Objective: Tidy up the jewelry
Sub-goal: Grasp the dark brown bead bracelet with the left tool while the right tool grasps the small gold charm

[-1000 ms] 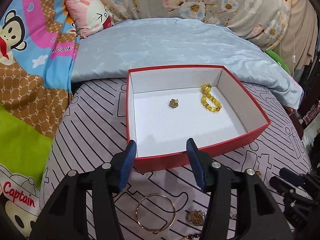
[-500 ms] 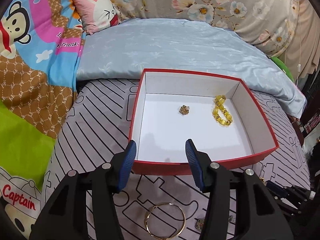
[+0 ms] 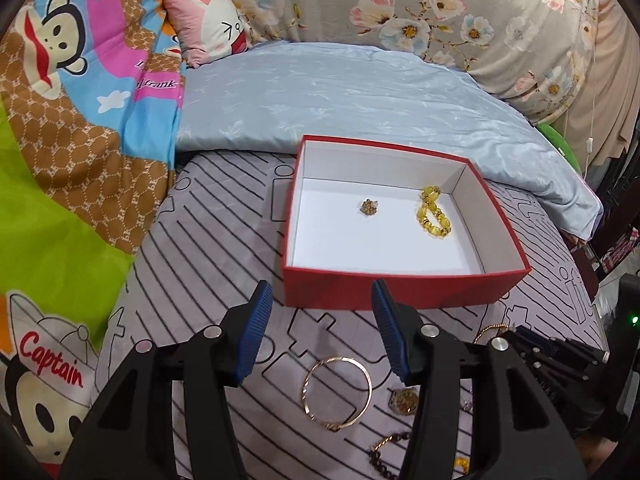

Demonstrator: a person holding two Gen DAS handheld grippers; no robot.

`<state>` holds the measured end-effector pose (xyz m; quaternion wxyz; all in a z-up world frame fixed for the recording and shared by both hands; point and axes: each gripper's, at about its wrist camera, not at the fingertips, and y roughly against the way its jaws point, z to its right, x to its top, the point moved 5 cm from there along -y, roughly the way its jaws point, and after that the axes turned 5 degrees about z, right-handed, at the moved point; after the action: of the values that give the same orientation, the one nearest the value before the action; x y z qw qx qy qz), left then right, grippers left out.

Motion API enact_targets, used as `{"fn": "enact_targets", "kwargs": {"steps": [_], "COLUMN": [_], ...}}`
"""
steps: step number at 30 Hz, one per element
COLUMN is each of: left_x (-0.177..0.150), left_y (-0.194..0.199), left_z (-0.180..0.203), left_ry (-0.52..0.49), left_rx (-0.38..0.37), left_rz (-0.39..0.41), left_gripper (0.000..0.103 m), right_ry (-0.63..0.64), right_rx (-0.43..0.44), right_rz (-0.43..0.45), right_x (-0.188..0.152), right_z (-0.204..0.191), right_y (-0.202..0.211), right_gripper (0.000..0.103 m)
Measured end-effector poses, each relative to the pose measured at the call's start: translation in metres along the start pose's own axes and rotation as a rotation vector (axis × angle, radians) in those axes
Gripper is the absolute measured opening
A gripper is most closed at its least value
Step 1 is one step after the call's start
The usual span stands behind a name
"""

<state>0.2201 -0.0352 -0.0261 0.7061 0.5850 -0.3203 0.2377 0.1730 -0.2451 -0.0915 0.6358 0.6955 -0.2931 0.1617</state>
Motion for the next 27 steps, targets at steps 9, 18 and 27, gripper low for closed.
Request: {"fn": "enact_targets", "kwargs": {"steps": [9, 18, 27], "left_x": [-0.042, -0.084, -0.113], "left_y": [0.011, 0.019, 0.012], "left_z": [-0.014, 0.005, 0.026], "left_ry": [0.017, 0.010, -0.011], "left_rx": [0.006, -0.039, -0.058], "left_rz": [-0.077, -0.151, -0.195], "left_gripper": [0.050, 0.050, 0.049], "right_ry": [-0.008, 0.009, 0.018], "right_rx": [0.024, 0.025, 0.060], "right_rz": [0.041, 0.021, -0.012], "right_x": [-0.012, -0.048, -0.078], "right_z": [-0.001, -0.007, -0.019], "right_y": [0.045, 0.076, 0.088], "right_gripper": [0.016, 0.016, 0.016]}}
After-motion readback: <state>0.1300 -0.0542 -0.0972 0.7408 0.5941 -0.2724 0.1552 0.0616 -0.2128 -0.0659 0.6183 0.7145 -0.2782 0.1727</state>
